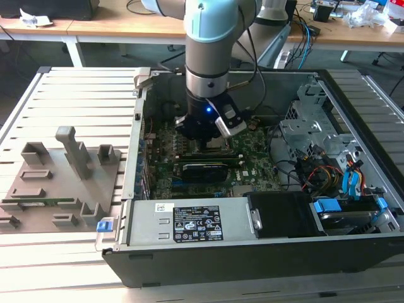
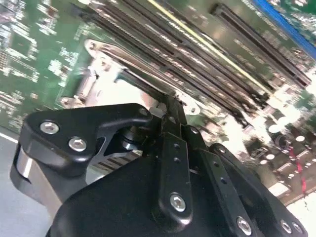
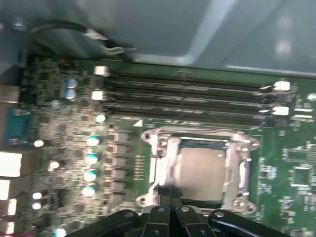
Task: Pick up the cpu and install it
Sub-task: 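Install the second cpu locking lever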
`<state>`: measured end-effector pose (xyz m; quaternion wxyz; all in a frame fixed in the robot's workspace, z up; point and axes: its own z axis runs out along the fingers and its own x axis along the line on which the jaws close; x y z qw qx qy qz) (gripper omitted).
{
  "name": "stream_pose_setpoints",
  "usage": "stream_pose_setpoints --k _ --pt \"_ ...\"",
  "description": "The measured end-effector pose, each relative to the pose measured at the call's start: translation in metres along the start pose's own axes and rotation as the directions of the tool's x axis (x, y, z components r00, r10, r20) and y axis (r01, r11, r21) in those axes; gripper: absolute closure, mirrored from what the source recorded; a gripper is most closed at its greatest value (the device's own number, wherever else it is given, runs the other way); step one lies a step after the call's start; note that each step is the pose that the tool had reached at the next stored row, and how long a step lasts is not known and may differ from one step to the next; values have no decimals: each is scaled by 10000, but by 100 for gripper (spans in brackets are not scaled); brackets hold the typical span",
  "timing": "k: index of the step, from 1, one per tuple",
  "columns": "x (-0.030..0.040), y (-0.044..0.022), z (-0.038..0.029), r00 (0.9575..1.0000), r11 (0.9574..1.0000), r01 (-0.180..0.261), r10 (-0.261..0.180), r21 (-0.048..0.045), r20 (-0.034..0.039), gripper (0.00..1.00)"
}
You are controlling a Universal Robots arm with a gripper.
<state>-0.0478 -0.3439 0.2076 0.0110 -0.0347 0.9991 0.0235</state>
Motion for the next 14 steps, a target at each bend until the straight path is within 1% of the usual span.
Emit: stream_pose_setpoints --k 1,2,3,4,5,6,7,8,9,14 --pt "-82 10 3 10000 10000 1 -1 -2 -27 89" --pt "-148 22 4 10000 10000 -1 1 -2 -45 89" --pt "-191 47 6 10000 10000 1 -1 1 -48 89" --pt "-212 86 -12 10000 10000 -2 2 5 -47 89" --pt "-217 112 -81 10000 10000 0 0 10 -48 89" --pt "-221 146 -187 10000 10000 0 0 17 -48 89" --pt "-223 163 -239 10000 10000 0 1 15 -46 89" --pt "-225 172 -274 10000 10000 0 0 16 -46 89" --pt "-226 174 -283 10000 10000 2 -2 15 -45 89" --pt "-225 174 -285 10000 10000 0 0 33 -47 89"
